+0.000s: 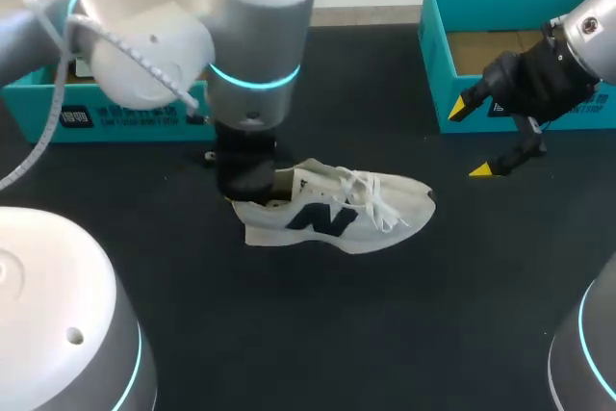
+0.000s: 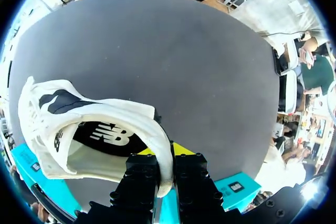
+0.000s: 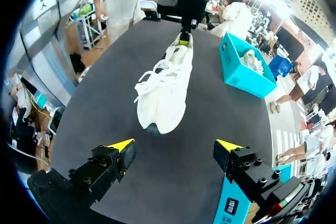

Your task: Take the shoe out of the shoebox, open the shoe tongue, remove and reinsert the insole, then place the shoe into the shoebox

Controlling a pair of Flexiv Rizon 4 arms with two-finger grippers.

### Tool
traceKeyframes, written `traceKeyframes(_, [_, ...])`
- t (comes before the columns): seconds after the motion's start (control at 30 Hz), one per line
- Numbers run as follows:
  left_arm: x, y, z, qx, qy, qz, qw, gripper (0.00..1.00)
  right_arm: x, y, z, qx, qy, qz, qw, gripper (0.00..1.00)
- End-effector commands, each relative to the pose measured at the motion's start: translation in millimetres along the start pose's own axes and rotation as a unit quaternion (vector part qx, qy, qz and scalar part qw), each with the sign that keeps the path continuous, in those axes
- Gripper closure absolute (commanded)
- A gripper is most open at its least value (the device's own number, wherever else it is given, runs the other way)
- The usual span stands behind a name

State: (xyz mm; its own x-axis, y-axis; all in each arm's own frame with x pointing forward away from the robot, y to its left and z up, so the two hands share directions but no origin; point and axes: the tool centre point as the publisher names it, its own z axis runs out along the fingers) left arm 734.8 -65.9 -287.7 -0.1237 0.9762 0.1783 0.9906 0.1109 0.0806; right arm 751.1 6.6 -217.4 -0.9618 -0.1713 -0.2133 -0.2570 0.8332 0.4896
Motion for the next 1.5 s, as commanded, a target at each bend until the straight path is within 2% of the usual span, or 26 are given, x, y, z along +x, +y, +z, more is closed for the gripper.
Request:
traceKeyframes(0.03, [-11.1, 5.7, 25.2, -0.001, 0.006, 0.000, 1.000, 1.00, 0.1, 0.2, 0.7, 0.001, 0.000, 0.000, 1.000, 0.00])
traceKeyframes(0.1, [-13.2, 7.6, 34.5, 0.009, 0.001, 0.003, 1.000, 1.00, 0.1, 0.2, 0.7, 0.001, 0.000, 0.000, 1.000, 0.00])
traceKeyframes(0.17, [-15.6, 9.2, 39.4, -0.011, 0.003, 0.004, 1.000, 1.00, 0.1, 0.2, 0.7, 0.001, 0.000, 0.000, 1.000, 0.00])
traceKeyframes(0.37, [-21.4, 19.4, 53.7, -0.008, 0.015, -0.016, 1.000, 1.00, 0.1, 0.2, 0.7, 0.001, 0.000, 0.000, 1.000, 0.00])
traceKeyframes(0.7, [-26.5, 12.9, 68.6, -0.005, 0.045, -0.023, 0.999, 1.00, 0.1, 0.2, 0.7, 0.001, 0.000, 0.000, 1.000, 0.00])
traceKeyframes(0.73, [-26.3, 12.1, 69.1, -0.002, 0.048, -0.030, 0.998, 0.96, 0.1, 0.2, 0.7, 0.001, 0.000, 0.000, 1.000, 0.00])
traceKeyframes(0.77, [-25.9, 11.5, 69.6, -0.001, 0.049, -0.033, 0.998, 0.73, 0.1, 0.2, 0.7, 0.001, 0.000, 0.000, 1.000, 0.00])
traceKeyframes(0.8, [-25.4, 10.6, 70.1, -0.001, 0.050, -0.033, 0.998, 0.57, 0.1, 0.2, 0.7, 0.001, 0.000, 0.000, 1.000, 0.00])
traceKeyframes(0.83, [-24.7, 9.1, 69.8, 0.001, 0.049, -0.037, 0.998, 0.53, 0.1, 0.2, 0.7, 0.001, 0.000, 0.000, 1.000, 0.00])
traceKeyframes(0.87, [-23.4, 7.3, 68.2, 0.002, 0.048, -0.038, 0.998, 0.27, 0.1, 0.2, 0.7, 0.001, 0.000, 0.000, 1.000, 0.00])
traceKeyframes(0.9, [-22.3, 5.7, 65.3, 0.005, 0.041, -0.039, 0.998, 0.13, 0.1, 0.2, 0.7, 0.001, 0.000, 0.000, 1.000, 0.00])
traceKeyframes(0.97, [-20.1, 3.2, 59.2, 0.006, 0.028, -0.040, 0.999, 0.00, 0.1, 0.2, 0.7, 0.001, 0.000, 0.000, 1.000, 0.00])
traceKeyframes(1.1, [-14.2, 0.6, 41.1, 0.019, -0.009, -0.051, 0.998, 0.00, 0.1, 0.2, 0.7, 0.001, 0.000, 0.000, 1.000, 0.00])
traceKeyframes(1.3, [2.1, 5.5, 8.0, 0.065, -0.092, -0.096, 0.989, 0.00, 0.1, 0.2, 0.7, 0.001, 0.000, 0.000, 1.000, 0.00])
traceKeyframes(1.47, [24.0, 11.9, -5.1, 0.122, -0.155, -0.161, 0.967, 0.00, 0.1, 0.2, 0.7, 0.001, 0.000, 0.000, 1.000, 0.00])
traceKeyframes(1.5, [32.0, 14.0, -6.9, 0.146, -0.183, -0.187, 0.954, 0.00, 0.1, 0.2, 0.7, 0.001, 0.000, 0.000, 1.000, 0.00])
